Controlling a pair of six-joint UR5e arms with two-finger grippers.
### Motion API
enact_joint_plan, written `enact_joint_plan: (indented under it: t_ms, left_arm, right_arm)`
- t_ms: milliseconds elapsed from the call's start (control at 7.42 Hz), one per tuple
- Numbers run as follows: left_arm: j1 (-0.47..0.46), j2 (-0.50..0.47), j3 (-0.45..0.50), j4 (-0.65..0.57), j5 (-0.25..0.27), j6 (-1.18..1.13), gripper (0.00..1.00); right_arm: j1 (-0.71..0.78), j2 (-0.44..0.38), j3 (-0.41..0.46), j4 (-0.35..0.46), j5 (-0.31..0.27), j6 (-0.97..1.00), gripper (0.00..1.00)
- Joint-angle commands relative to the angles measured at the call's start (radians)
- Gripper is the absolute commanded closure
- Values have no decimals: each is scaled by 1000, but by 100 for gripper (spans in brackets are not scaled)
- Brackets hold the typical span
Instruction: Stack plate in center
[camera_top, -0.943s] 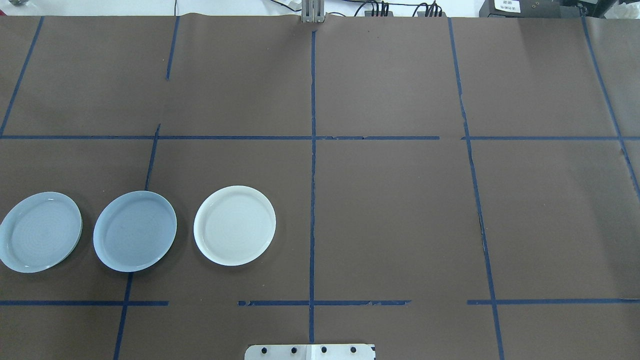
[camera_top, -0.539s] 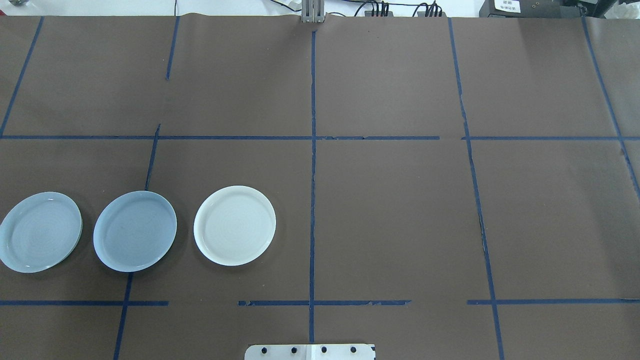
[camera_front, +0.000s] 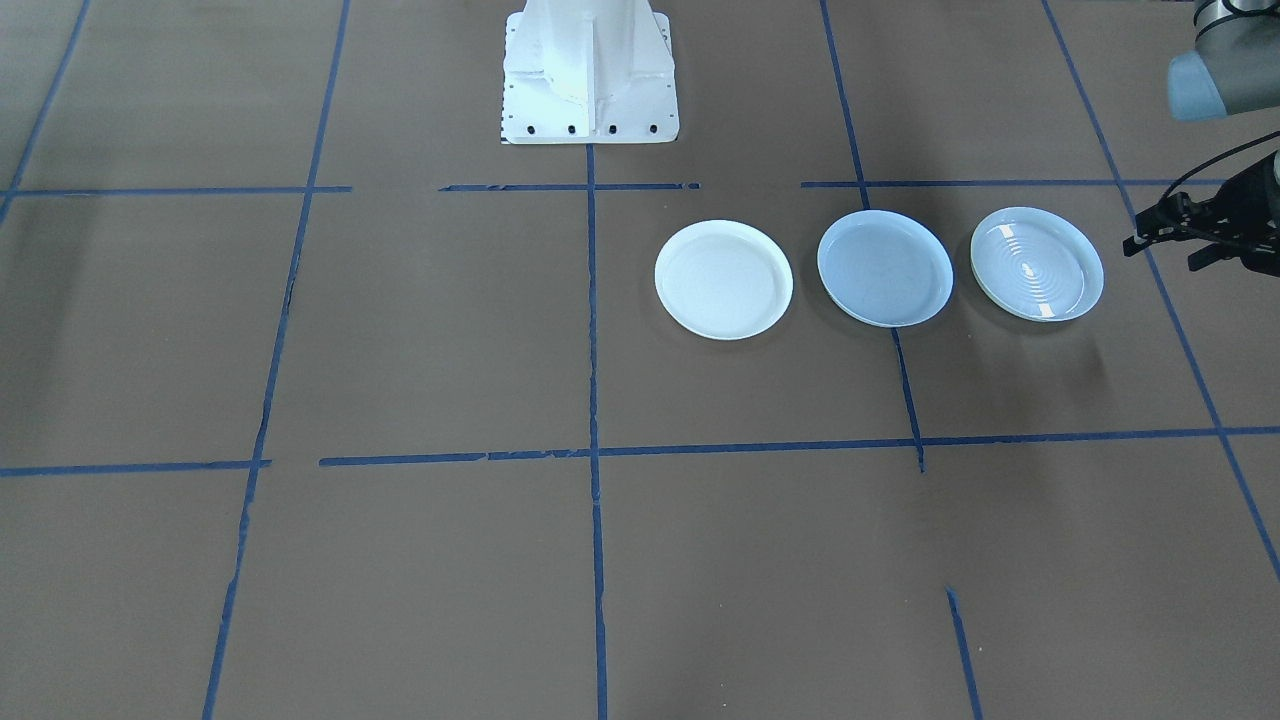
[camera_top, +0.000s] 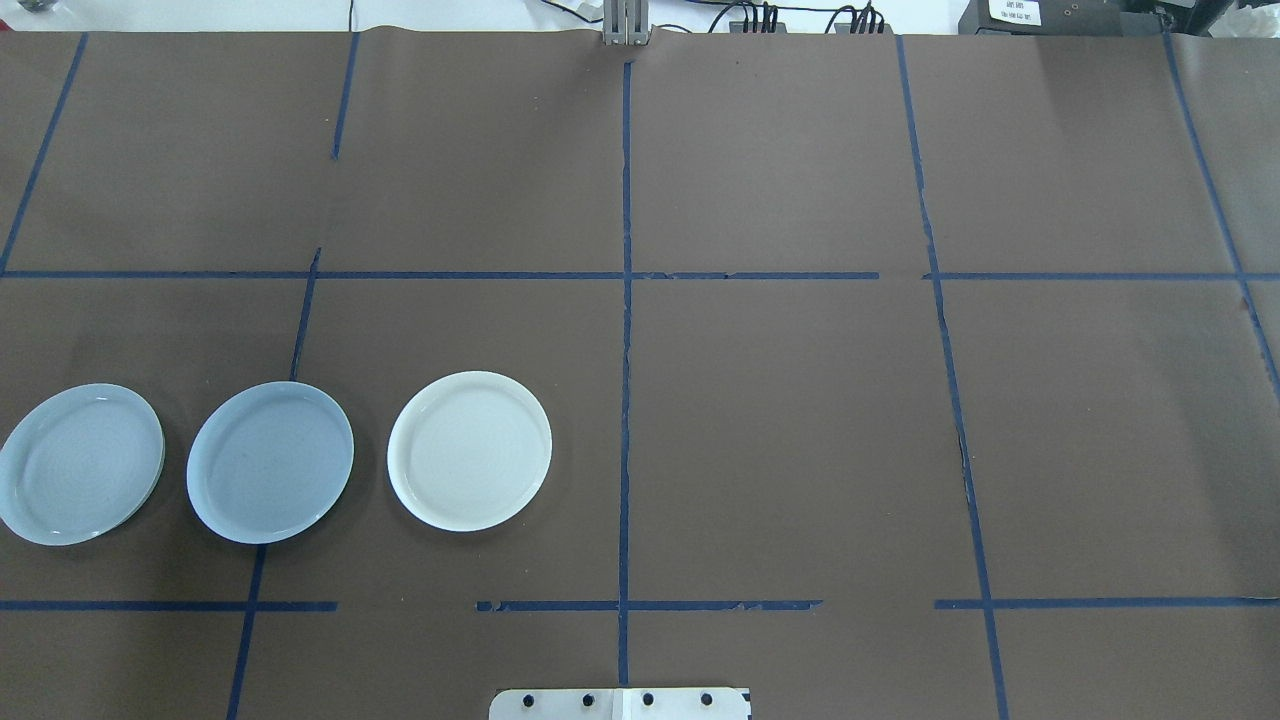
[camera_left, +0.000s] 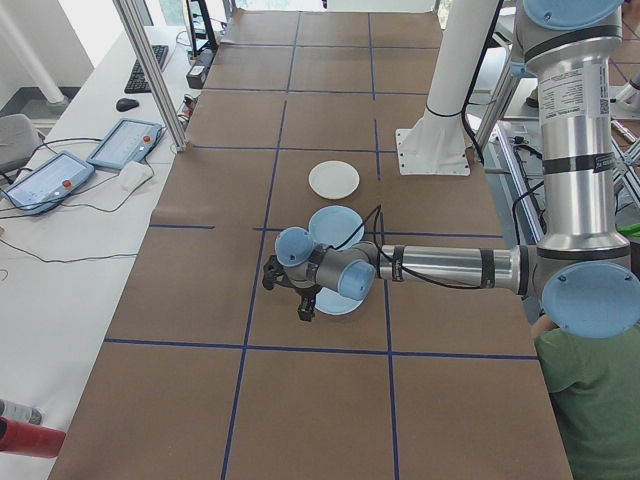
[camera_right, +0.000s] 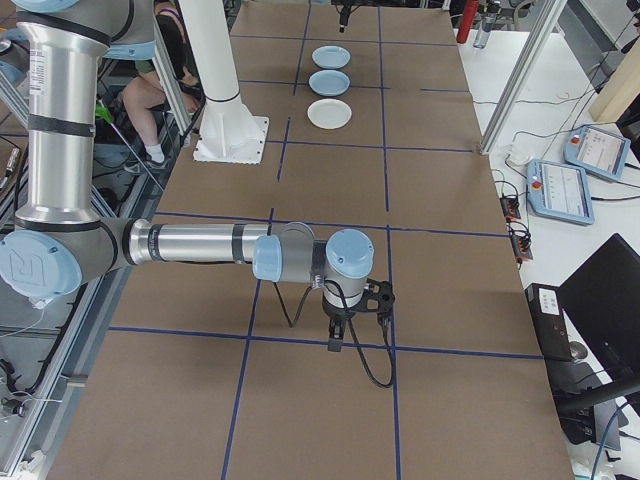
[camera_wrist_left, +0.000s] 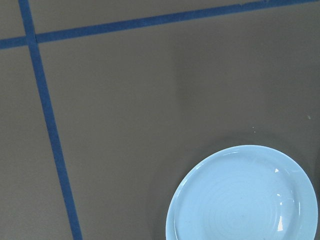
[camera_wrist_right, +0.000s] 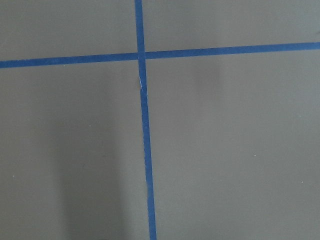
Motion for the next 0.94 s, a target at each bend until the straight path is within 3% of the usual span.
enact_joint_plan:
  t_ms: [0, 270, 404, 539, 674, 809]
  left_arm:
    - [76, 5, 99, -162, 14, -108, 1]
    - [115, 5, 126, -170, 12, -116, 5]
    - [119, 7, 126, -169, 11, -116, 13]
    - [127, 5, 127, -167, 6, -116, 37]
    - [133, 7, 129, -167, 4, -116, 49]
    - [135, 5, 129, -167, 3, -116, 51]
  right_arm:
    - [0, 0, 0, 0, 0, 0, 0]
    - [0, 0, 0, 0, 0, 0, 0]
    - [0, 0, 0, 0, 0, 0, 0]
    - [0, 0, 0, 0, 0, 0, 0]
    - [0, 0, 0, 0, 0, 0, 0]
    - [0, 0, 0, 0, 0, 0, 0]
